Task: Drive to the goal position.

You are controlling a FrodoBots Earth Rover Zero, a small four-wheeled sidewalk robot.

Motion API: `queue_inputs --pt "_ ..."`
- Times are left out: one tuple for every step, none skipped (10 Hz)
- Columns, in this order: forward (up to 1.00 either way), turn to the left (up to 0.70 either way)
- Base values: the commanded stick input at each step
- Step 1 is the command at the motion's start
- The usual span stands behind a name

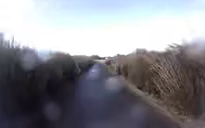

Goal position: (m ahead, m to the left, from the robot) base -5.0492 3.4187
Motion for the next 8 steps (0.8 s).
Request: queue_inputs --pt "0.7 0.0" --pt "0.7 0.0" --pt "0.7 0.0" --pt "0.7 0.0" --pt "0.7 0.0" --pt "0.7 0.0" --pt "0.7 0.0" --pt "0.7 0.0"
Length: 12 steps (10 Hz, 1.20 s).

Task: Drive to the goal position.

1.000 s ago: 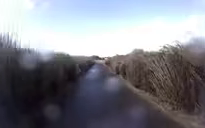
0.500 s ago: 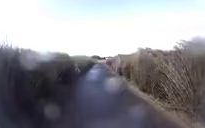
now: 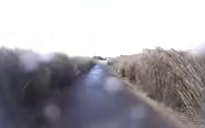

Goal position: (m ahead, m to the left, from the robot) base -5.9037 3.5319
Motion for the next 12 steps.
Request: queue_inputs --pt "0.7 0.0" --pt "0.7 0.0" --pt "0.7 0.0" --pt "0.7 0.0" --pt "0.7 0.0" --pt "0.7 0.0" --pt "0.7 0.0" --pt "0.7 0.0" --pt "0.7 0.0" --pt "0.7 0.0" --pt "0.7 0.0" --pt "0.7 0.0"
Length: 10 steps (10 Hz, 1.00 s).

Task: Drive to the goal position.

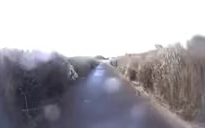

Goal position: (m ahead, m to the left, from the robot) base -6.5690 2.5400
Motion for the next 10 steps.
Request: queue_inputs --pt "0.7 0.0" --pt "0.7 0.0" --pt "0.7 0.0" --pt "0.7 0.0" --pt "0.7 0.0" --pt "0.7 0.0" --pt "0.7 0.0" --pt "0.7 0.0" --pt "0.7 0.0" --pt "0.7 0.0"
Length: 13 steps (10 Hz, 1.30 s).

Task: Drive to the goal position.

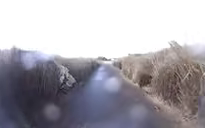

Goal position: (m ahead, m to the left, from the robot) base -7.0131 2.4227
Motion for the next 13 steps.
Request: queue_inputs --pt "0.7 -0.35" --pt "0.7 -0.35" --pt "0.7 -0.35" --pt "0.7 -0.33" --pt "0.7 -0.27" --pt "0.7 0.0" --pt "0.7 0.0" --pt "0.7 0.0" --pt "0.7 0.0" --pt "0.7 0.0" --pt "0.7 0.0" --pt "0.7 0.0" --pt "0.7 0.0"
